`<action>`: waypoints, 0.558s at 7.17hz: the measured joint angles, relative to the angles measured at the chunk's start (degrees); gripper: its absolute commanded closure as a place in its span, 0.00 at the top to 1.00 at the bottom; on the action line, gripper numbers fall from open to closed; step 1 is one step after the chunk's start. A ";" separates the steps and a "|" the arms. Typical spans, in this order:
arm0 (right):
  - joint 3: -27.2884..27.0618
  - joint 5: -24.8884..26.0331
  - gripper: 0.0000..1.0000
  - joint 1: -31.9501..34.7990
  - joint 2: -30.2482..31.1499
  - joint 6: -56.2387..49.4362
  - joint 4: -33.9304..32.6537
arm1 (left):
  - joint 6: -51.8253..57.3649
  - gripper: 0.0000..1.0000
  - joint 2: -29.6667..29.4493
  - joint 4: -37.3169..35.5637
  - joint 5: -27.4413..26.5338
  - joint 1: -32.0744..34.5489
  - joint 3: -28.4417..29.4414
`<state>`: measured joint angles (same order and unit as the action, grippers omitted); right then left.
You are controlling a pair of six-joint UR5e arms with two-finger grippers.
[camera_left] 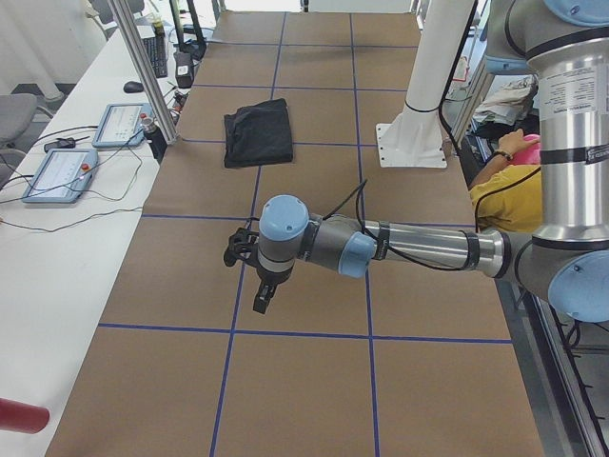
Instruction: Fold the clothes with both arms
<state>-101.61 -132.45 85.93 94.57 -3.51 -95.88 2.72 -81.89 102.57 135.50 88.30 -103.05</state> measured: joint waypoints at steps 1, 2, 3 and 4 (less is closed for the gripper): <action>-0.03 0.01 1.00 0.00 -0.01 0.00 0.07 | 0.00 1.00 0.03 0.00 0.19 0.01 -0.03; 0.03 0.04 1.00 0.00 -0.05 0.00 0.12 | 0.00 1.00 0.03 0.00 0.31 0.03 -0.07; 0.06 0.02 1.00 -0.02 -0.07 0.00 0.15 | 0.00 1.00 0.03 0.00 0.36 0.03 -0.23; 0.07 0.00 1.00 -0.04 -0.11 -0.01 0.16 | 0.00 1.00 0.04 0.00 0.38 0.03 -0.63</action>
<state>-101.54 -132.45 85.89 94.46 -3.52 -95.72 2.72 -81.85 102.57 135.87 88.33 -103.68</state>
